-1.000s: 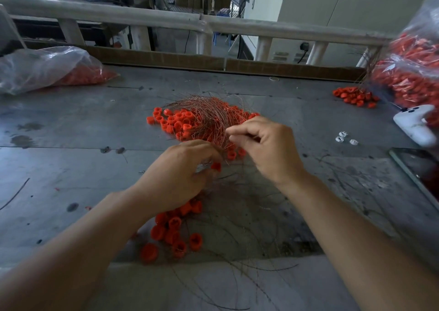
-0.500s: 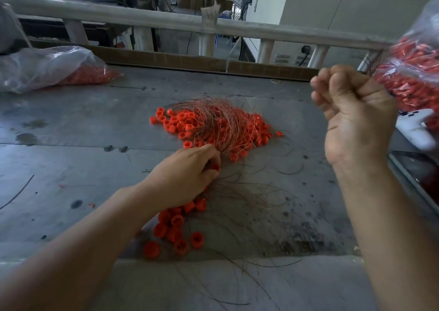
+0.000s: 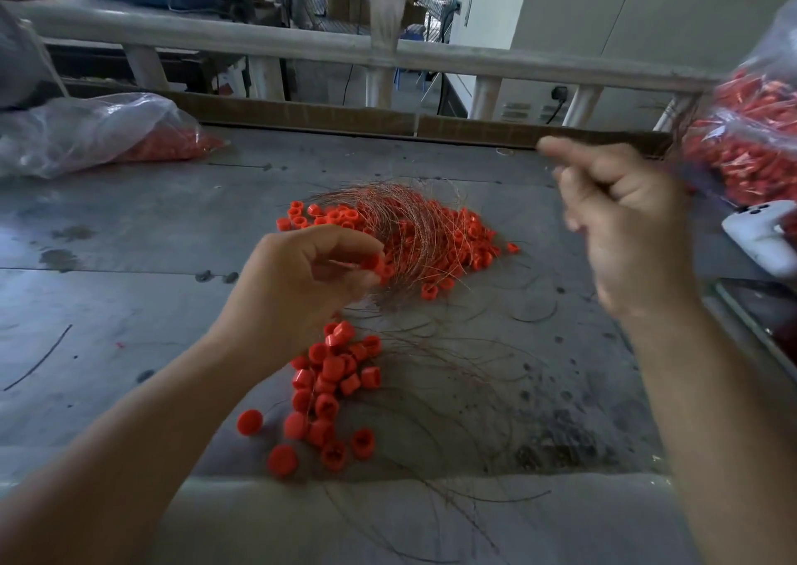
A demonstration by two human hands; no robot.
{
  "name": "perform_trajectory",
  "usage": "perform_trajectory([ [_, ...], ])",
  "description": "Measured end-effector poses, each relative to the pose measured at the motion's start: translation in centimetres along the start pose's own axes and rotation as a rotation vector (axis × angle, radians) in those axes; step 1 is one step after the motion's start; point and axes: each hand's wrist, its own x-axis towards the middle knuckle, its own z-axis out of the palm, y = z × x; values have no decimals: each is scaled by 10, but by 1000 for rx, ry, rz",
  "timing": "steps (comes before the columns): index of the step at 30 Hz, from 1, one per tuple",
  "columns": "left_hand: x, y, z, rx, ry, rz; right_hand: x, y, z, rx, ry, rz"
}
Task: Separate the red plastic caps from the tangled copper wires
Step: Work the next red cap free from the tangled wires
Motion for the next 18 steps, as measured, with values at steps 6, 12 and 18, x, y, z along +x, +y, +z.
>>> perform_trajectory([
  [6, -5, 8, 6, -186, -55, -31, -28, -10, 39, -16, -398, 14],
  [12, -6, 10, 6, -223, -65, -39, -33, -12, 43, 38, -382, 0],
  [18, -6, 9, 4, -244, -70, -54, -34, -11, 44, -156, -444, 15],
])
